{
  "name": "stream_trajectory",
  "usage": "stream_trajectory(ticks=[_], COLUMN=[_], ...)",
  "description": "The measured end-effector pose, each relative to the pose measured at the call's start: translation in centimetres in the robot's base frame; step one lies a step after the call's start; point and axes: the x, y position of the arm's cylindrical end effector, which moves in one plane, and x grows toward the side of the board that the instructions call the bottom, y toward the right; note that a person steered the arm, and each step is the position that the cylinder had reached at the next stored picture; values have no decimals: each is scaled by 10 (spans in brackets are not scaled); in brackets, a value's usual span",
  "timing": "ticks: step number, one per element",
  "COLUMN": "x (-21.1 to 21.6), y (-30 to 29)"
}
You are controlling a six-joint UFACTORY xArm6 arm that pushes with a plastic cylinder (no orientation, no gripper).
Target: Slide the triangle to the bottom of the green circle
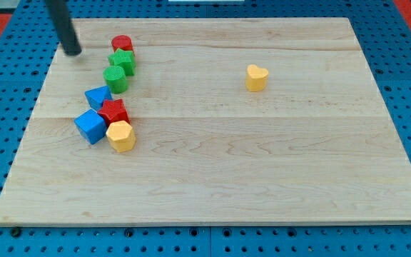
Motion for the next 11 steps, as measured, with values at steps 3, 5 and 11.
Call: stream_trajectory(ticks=[3, 5, 11], x=[100, 98, 78], y=[50, 32, 66])
